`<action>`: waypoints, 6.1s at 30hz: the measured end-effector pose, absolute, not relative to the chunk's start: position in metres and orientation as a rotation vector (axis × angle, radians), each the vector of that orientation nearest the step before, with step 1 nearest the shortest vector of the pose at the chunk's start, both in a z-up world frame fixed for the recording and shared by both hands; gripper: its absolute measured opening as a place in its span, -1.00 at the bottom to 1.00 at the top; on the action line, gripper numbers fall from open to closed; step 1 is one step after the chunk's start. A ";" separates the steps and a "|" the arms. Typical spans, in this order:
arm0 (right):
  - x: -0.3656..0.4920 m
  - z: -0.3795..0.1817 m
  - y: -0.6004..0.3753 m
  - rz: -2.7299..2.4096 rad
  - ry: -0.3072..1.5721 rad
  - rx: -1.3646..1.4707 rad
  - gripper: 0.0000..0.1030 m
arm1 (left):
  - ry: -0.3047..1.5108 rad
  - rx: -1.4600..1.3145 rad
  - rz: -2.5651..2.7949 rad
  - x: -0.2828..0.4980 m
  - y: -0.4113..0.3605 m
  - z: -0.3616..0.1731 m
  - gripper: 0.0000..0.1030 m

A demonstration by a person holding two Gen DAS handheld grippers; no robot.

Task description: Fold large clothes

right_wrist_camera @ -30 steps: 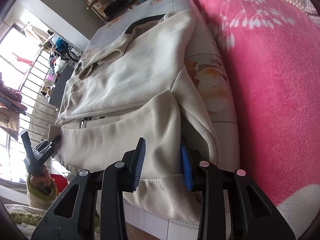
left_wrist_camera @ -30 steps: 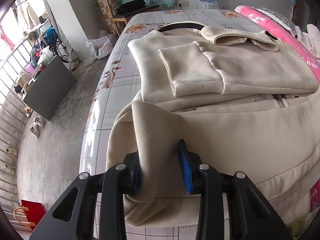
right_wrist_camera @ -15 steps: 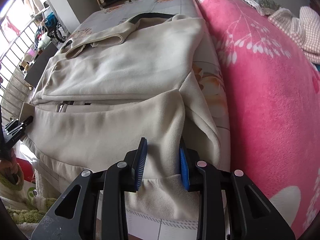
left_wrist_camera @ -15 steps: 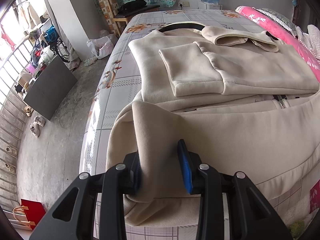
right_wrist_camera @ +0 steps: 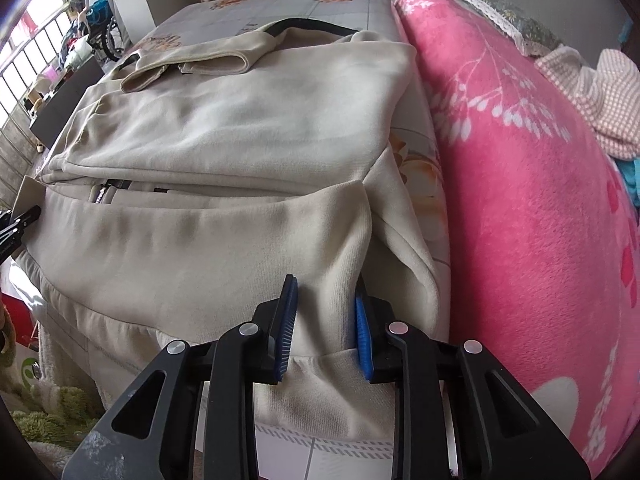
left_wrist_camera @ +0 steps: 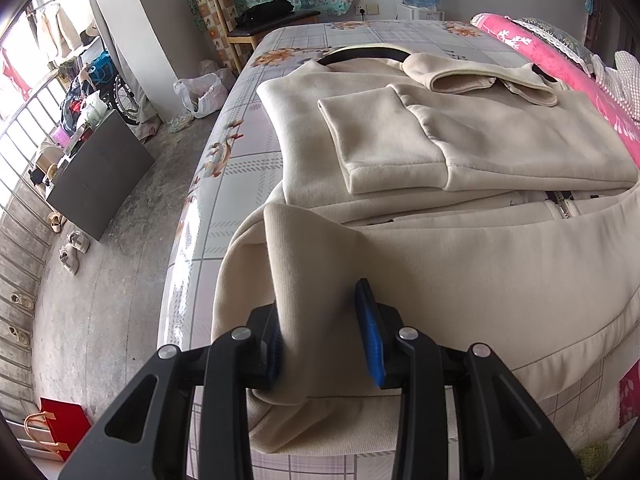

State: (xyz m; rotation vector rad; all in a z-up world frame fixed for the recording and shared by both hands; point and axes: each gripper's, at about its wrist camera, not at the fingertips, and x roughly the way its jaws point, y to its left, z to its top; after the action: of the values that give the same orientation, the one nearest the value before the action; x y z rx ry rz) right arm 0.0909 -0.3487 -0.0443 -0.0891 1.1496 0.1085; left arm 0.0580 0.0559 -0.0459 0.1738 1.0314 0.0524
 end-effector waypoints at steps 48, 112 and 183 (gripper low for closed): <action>0.014 0.052 -0.351 0.052 0.784 0.023 -0.92 | 0.678 0.074 0.010 -0.020 0.066 0.042 -0.88; 0.108 0.016 -0.397 0.107 0.911 0.241 0.03 | 0.880 -0.327 -0.095 0.104 0.138 0.015 -0.13; 0.042 0.030 -0.249 -0.052 0.837 -0.020 0.84 | 0.905 0.010 -0.047 0.027 -0.040 0.041 0.89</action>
State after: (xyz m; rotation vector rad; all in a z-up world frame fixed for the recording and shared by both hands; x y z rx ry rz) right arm 0.0421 -0.2485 0.0302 -0.0197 0.8366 -0.0522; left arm 0.0267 -0.0399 0.0415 0.0102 0.9055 -0.0468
